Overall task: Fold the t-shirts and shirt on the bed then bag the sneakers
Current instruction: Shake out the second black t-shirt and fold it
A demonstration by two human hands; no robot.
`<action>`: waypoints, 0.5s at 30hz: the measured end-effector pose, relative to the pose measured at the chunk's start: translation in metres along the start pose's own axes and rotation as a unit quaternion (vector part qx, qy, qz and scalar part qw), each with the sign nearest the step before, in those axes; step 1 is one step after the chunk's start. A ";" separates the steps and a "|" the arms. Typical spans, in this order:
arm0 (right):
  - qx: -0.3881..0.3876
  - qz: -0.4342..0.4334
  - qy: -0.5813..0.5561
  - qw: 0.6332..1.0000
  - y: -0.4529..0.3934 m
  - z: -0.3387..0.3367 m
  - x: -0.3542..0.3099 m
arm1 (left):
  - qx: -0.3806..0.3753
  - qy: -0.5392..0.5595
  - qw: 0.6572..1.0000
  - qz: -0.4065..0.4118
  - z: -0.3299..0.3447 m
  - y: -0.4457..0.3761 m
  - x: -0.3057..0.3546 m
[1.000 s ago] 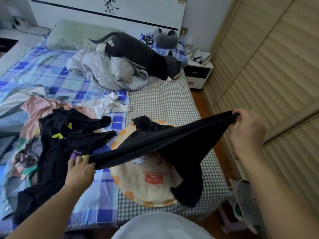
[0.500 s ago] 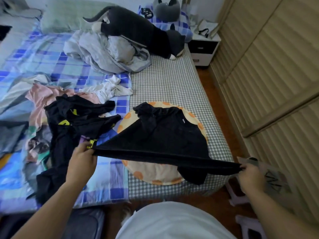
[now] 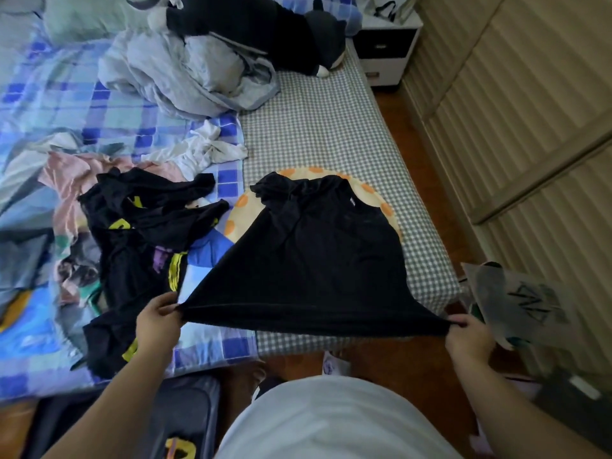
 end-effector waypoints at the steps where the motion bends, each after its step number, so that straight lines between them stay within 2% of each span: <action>1: 0.004 0.028 -0.013 1.000 0.001 -0.002 0.010 | -0.010 -0.013 1.000 -0.023 0.000 -0.004 -0.006; 3: -0.023 0.121 -0.096 0.988 0.010 0.007 0.033 | -0.031 -0.045 0.998 -0.036 0.003 -0.007 -0.010; 5: -0.072 0.221 -0.199 0.952 0.025 0.024 0.052 | -0.049 -0.054 0.997 -0.040 0.006 -0.009 -0.011; 8: -0.097 0.254 -0.257 0.927 0.037 0.029 0.055 | -0.053 0.003 0.996 -0.076 0.008 -0.006 -0.015; 12: -0.112 0.277 -0.309 0.903 0.035 0.028 0.070 | -0.061 0.161 0.973 -0.153 0.012 0.002 -0.026; 15: -0.116 0.336 -0.287 0.890 0.042 0.031 0.090 | -0.036 0.157 0.976 -0.148 0.009 0.003 -0.032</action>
Point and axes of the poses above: each hand's wrist, its own y-axis away from the middle knuckle, its own z-axis out of the palm, x = y × z, the point moved 10 cm from there along -y, towards the middle knuckle, and after that the axes turned 7 degrees about x, right-handed, at the moved point
